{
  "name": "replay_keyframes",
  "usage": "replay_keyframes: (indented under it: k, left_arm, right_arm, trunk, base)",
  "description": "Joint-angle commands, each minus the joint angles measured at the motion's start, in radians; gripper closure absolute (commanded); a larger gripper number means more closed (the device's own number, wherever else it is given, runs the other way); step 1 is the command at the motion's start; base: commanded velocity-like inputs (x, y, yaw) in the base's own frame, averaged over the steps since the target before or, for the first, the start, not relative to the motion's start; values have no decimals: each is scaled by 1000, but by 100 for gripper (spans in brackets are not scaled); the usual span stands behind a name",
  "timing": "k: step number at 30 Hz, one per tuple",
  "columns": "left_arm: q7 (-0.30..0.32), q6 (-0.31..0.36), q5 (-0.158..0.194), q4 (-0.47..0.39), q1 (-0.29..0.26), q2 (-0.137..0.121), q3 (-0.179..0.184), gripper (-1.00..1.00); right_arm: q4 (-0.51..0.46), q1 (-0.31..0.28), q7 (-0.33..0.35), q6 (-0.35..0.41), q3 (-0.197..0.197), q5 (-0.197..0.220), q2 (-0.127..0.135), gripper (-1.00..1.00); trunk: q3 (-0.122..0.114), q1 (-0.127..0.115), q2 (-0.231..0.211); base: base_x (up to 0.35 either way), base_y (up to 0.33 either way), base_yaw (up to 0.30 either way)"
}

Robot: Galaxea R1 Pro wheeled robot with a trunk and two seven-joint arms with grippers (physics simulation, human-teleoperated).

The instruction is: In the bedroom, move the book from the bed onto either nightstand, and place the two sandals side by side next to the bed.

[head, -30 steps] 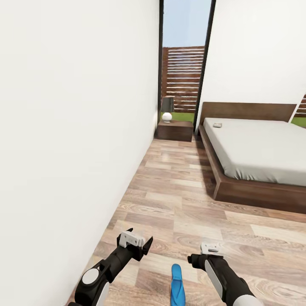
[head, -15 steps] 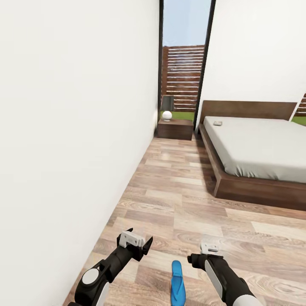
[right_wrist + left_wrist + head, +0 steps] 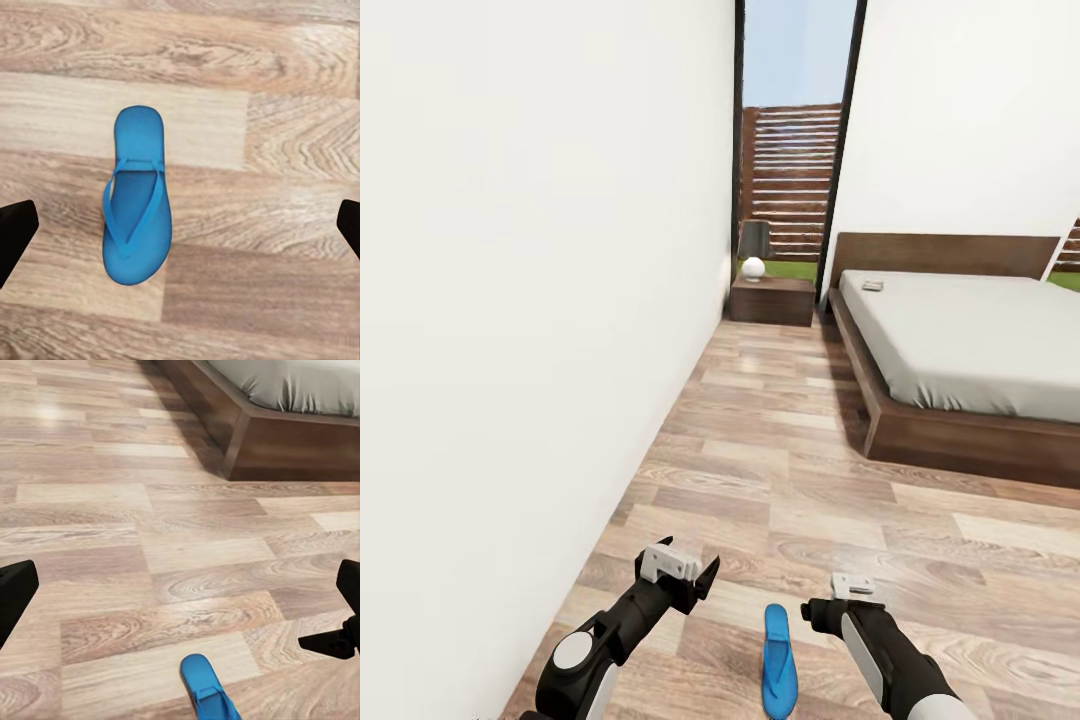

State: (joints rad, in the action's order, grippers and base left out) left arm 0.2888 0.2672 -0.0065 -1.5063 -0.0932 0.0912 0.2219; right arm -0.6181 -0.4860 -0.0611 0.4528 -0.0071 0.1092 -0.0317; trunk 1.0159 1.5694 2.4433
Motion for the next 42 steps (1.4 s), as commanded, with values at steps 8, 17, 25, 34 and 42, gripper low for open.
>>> replay_keyframes:
  k: [8,17,25,34,42]
  left_arm:
    - [4,6,-1,0,0,1,-1,-100]
    - [4,6,-1,0,-1,1,-1,-100]
    - [4,6,-1,1,-1,0,-1,-100]
    - [4,6,-1,1,-1,1,-1,-100]
    - [4,6,-1,1,-1,0,-1,-100]
  right_arm:
    - [0,0,-6,4,-1,10,0,-100]
    - [0,0,-7,4,-1,10,0,-100]
    - [0,0,-7,4,-1,10,0,-100]
    - [0,0,-7,4,-1,10,0,-100]
    - [0,0,-7,4,-1,10,-1,-100]
  trunk:
    - [26,31,57]
    - [61,35,59]
    - [92,38,61]
    - [127,42,63]
    - [158,46,65]
  base:
    - [0,0,0]
    - [0,0,0]
    - [0,0,0]
    - [0,0,0]
    - [0,0,0]
